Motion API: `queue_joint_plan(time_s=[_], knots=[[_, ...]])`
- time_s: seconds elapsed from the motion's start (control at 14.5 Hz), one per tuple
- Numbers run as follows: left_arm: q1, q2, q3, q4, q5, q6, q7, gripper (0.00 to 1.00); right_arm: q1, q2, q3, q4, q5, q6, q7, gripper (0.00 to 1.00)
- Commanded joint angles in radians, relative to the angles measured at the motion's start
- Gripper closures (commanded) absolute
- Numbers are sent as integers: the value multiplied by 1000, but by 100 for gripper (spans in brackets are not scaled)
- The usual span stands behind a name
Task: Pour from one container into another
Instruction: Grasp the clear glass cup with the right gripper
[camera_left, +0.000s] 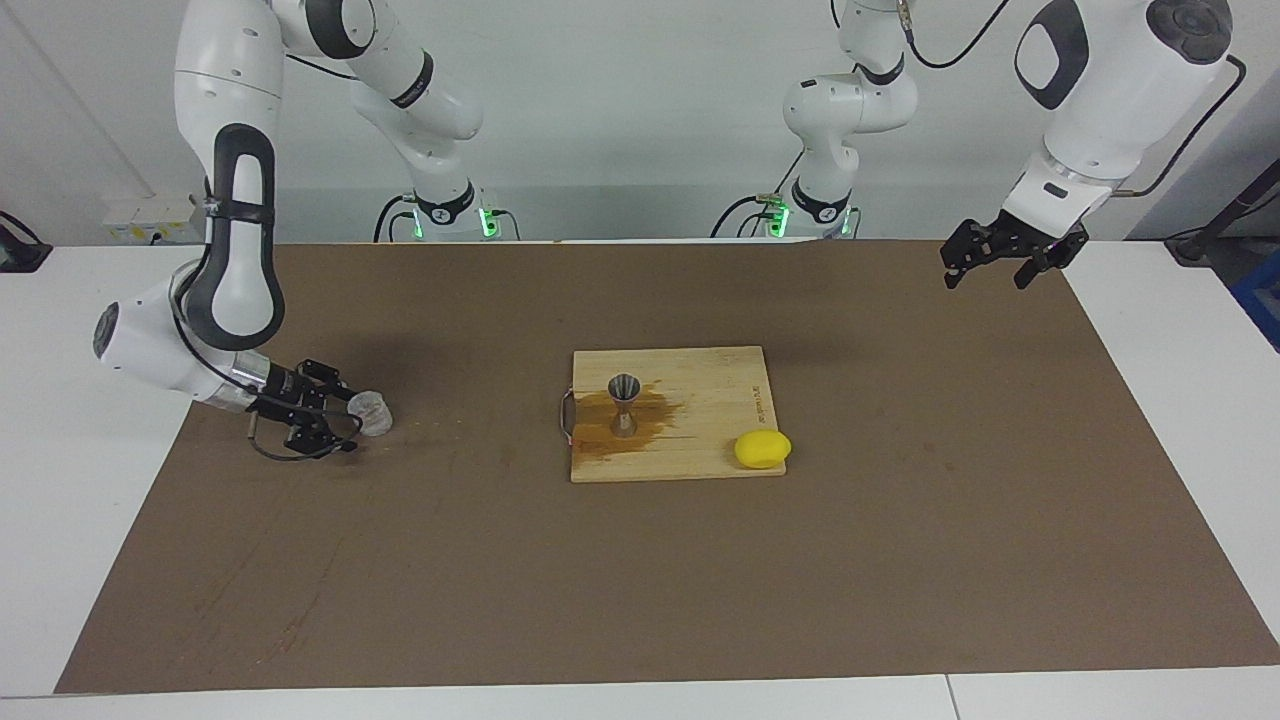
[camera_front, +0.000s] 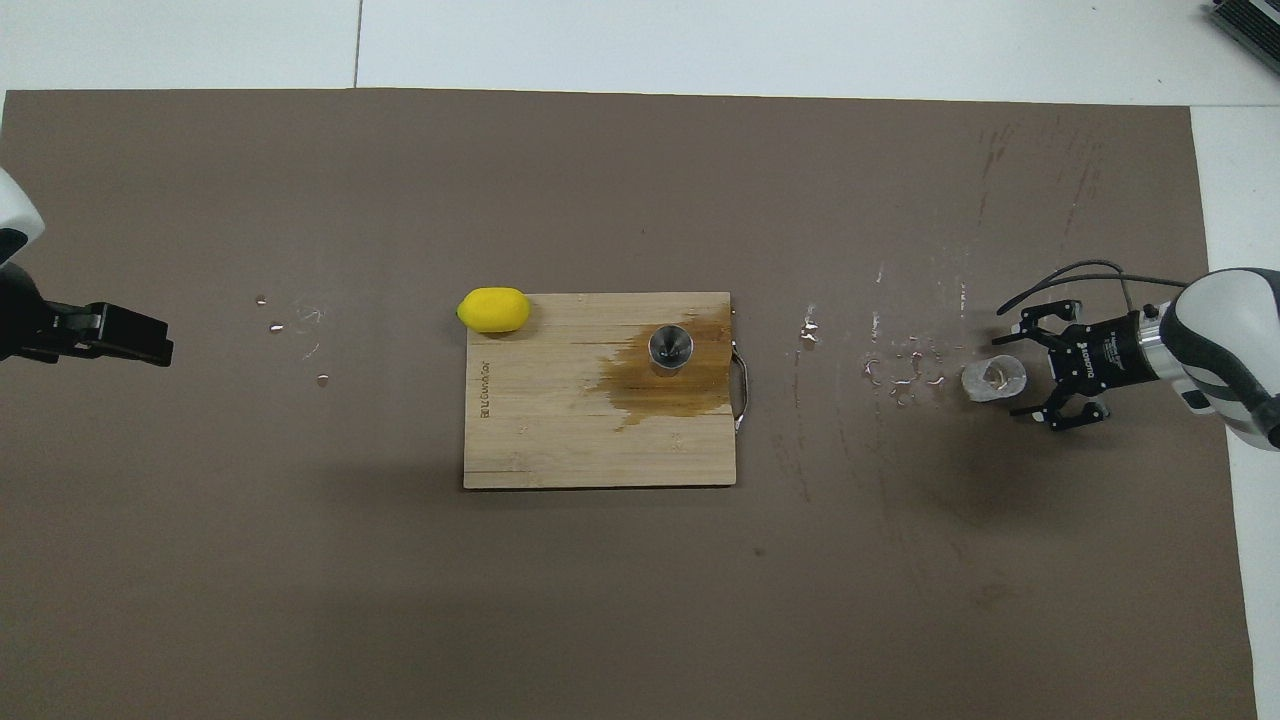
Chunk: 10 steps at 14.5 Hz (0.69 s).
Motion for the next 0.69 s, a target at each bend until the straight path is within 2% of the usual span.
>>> queue_joint_plan(time_s=[0.0, 0.21, 0.34, 0.41, 0.62], knots=[[24, -3, -22, -14, 15, -14, 8, 0, -10, -32, 6, -47, 29, -11, -26, 6], [24, -12, -22, 1, 4, -53, 5, 0, -10, -33, 6, -53, 61, -11, -24, 8], [26, 9, -22, 77, -25, -124, -16, 0, -8, -33, 6, -52, 61, -24, -24, 25], [23, 27, -22, 114, -26, -141, -27, 0, -8, -33, 6, -50, 62, -38, -24, 39], [11, 47, -20, 148, -25, -190, -39, 0, -10, -33, 6, -38, 78, -75, -24, 97]])
